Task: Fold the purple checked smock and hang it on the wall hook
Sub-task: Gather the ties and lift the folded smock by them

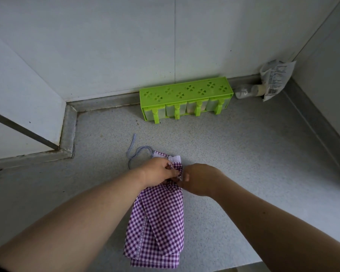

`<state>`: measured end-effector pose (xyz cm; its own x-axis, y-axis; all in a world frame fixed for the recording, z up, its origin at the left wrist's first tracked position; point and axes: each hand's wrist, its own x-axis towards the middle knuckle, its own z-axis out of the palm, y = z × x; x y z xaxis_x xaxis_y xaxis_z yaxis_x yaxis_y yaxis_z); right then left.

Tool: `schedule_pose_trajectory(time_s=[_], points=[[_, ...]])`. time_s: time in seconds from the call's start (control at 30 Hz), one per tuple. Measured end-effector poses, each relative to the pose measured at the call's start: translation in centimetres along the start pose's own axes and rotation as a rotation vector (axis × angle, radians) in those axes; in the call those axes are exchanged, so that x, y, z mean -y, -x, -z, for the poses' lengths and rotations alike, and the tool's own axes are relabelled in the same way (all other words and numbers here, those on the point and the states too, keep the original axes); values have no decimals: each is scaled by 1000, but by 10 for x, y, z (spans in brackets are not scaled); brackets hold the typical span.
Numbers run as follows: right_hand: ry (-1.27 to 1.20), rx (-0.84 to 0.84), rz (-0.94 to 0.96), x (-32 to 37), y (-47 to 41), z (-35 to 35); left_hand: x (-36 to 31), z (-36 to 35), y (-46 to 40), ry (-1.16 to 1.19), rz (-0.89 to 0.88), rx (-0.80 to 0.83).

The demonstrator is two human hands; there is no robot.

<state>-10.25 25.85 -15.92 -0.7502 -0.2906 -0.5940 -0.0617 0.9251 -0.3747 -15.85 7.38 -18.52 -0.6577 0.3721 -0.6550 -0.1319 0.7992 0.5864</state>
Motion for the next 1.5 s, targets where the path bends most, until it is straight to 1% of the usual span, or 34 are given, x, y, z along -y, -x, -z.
schedule_pose_trajectory(time_s=[0.13,0.27,0.4,0.5,0.6,0.67,0.77,0.87,0.93,1.0,1.07,1.17,1.23,1.3,1.4,1.5], points=[[-73,-42,-61,10,-2,-7,0,-2,2,10,-36,19],[-115,-37,-45,9,3,-9,-4,0,9,-48,-72,13],[-76,13,30,6,10,-6,-7,3,14,-156,-92,-36],[-11,36,37,5,16,-8,-11,6,15,-197,-82,-85],[32,100,37,3,18,-19,-13,4,18,-159,-85,-136],[33,113,42,2,18,-23,-15,1,20,-130,-76,-157],[-24,31,47,-3,20,-20,-15,-1,23,-25,-78,-152],[-137,-159,8,-6,23,-22,-11,-2,23,67,-72,-122],[-278,-195,-52,-6,22,-26,-11,-5,25,79,-77,-135],[-369,-189,-99,-5,19,-31,-12,-8,25,88,-83,-139],[-395,-166,-129,-4,18,-32,-13,-11,25,76,-86,-149],[-508,-62,-184,-5,19,-31,-12,-12,24,46,-80,-139],[-598,1,-232,-5,19,-28,-11,-12,23,-22,-91,-124],[-740,39,-267,-7,19,-26,-11,-10,22,-79,-107,-96],[-884,23,-285,-9,23,-25,-11,-6,23,-130,-112,-19],[-1022,-20,-302,-13,22,-29,-12,-4,24,-121,-109,7]])
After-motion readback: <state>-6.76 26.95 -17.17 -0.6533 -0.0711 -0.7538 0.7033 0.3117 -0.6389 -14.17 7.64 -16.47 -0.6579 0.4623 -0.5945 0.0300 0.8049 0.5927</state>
